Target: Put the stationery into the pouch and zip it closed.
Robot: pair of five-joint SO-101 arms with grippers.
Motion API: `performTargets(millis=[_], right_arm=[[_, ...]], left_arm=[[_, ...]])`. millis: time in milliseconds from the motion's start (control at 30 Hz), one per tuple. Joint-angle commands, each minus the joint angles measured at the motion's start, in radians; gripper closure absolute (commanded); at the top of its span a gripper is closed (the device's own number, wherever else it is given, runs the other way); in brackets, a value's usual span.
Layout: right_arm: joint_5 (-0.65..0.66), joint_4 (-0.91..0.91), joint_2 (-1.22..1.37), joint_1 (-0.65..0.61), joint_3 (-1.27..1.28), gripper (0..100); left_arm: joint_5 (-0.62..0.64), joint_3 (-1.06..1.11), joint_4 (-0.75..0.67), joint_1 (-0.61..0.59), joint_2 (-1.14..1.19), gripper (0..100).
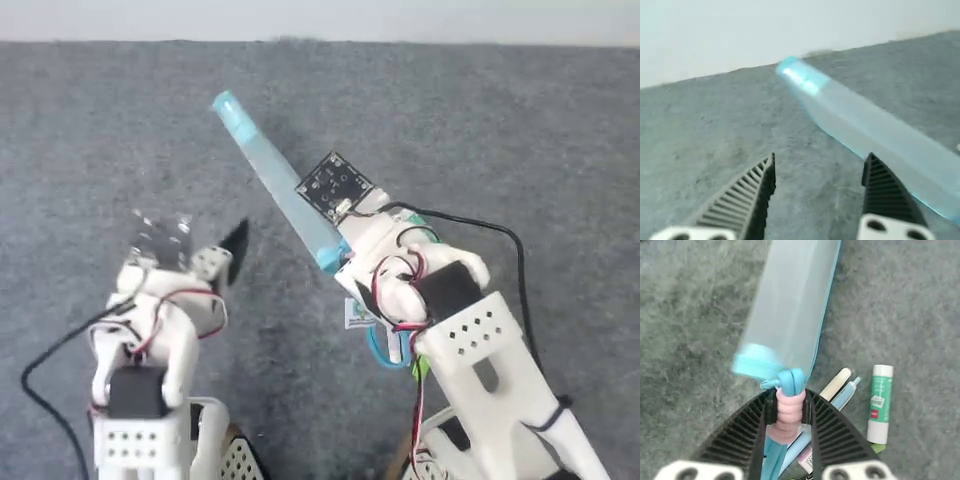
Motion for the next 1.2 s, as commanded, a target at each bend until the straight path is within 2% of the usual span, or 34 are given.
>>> performTargets(millis=[0,100,233,433,633,767,967,1167], right_arm=[[0.009,-0.059,-0.038,0.008,0.038,99.1],[0.009,-0.05,-0.047,0.008,0.049,99.1],[0.008,-0.005,-0.087,0.021,0.008,99.1],[-0.04,0.048,-0.12,0.025,-0.086,99.1],[-0.038,0.077,-0.127,0.024,-0.15,99.1],[-0.038,0.081,-0.124,0.024,-0.147,99.1],[-0.038,0.07,-0.117,-0.018,-0.081,99.1],[-0.038,0.012,-0.117,-0.03,0.018,99.1]], left_arm=[[-0.028,-0.012,0.077,0.095,-0.095,73],[-0.038,0.005,0.107,0.149,-0.141,73],[-0.101,0.039,0.107,0.164,-0.163,73],[-0.103,0.047,0.114,0.244,-0.163,73],[-0.071,0.041,0.107,0.258,-0.169,72],[-0.037,0.035,0.106,0.258,-0.169,68],[-0.028,0.036,0.106,0.322,-0.169,68],[-0.029,0.044,0.084,0.338,-0.169,68]])
